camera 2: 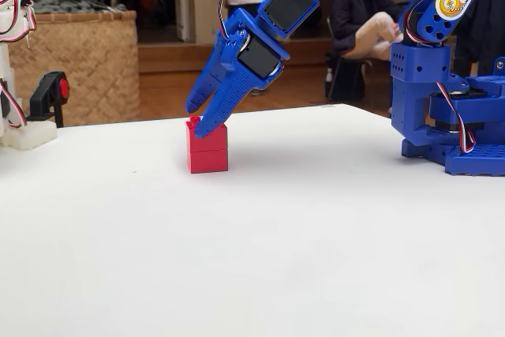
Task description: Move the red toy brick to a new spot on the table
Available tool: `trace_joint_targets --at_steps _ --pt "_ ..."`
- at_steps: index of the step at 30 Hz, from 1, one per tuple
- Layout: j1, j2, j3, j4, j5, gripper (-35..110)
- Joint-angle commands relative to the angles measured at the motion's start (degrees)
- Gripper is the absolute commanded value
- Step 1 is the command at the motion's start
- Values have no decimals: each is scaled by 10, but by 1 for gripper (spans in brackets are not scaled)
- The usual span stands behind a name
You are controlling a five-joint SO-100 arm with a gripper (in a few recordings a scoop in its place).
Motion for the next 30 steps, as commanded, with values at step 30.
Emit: trace_joint_targets --at_steps 30 --pt "-23 -66 -20 -44 129 17"
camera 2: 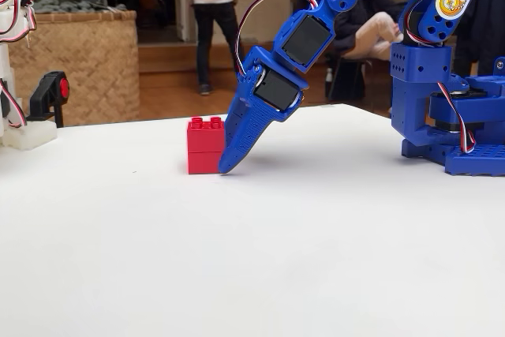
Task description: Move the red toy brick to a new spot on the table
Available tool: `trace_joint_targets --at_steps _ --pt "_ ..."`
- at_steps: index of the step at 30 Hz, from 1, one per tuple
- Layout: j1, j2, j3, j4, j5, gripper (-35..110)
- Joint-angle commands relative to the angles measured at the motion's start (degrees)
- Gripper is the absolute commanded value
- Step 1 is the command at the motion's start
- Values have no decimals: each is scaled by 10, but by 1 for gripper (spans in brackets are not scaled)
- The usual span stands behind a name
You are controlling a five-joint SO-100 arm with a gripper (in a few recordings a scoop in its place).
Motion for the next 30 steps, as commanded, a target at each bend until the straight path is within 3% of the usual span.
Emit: trace_joint_targets --at_steps 1,17,23,30 --pt "1 -9 -63 2 18 18" --pt "-24 -37 -179 79 56 10" --pt "-105 -67 -328 174 120 9" --pt "-171 -221 -562 267 182 9"
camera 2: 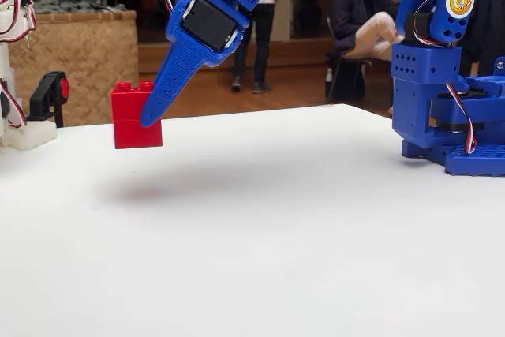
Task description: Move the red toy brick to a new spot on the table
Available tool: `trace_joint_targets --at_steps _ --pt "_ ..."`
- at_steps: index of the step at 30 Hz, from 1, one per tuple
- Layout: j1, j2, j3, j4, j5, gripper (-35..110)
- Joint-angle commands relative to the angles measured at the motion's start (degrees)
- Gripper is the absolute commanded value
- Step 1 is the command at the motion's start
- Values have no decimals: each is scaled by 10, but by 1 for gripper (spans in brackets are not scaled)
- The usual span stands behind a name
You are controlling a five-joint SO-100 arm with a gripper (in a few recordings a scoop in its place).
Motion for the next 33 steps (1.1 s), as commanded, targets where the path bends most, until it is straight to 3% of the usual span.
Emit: trace_joint_targets --at_steps 1,13,29,33 --pt "-14 -59 -156 30 22 9" --pt "-44 -282 -408 71 112 8" --pt "-50 -417 -526 75 166 8" --pt "-45 -429 -543 93 178 17"
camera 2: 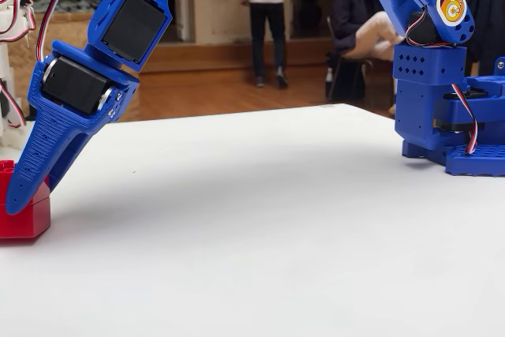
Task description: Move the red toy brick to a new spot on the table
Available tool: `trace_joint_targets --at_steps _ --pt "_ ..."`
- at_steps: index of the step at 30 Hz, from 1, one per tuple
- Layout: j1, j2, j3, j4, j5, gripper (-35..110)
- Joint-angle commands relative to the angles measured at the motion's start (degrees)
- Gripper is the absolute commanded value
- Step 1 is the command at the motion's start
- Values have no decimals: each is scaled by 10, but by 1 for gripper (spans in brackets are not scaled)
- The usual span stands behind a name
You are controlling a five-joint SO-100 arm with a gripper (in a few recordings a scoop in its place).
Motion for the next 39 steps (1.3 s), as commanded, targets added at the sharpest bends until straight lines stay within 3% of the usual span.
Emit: trace_joint_targets --at_steps 1,11,14,20,25,32,39 --pt "11 12 -53 15 11 20" --pt "42 189 38 60 33 31" --pt "74 360 207 59 18 28" --pt "156 793 707 47 -106 13" --pt "140 1061 983 123 -173 0" --pt "107 1280 1144 304 -332 0" --pt "131 1350 1174 310 -323 1"
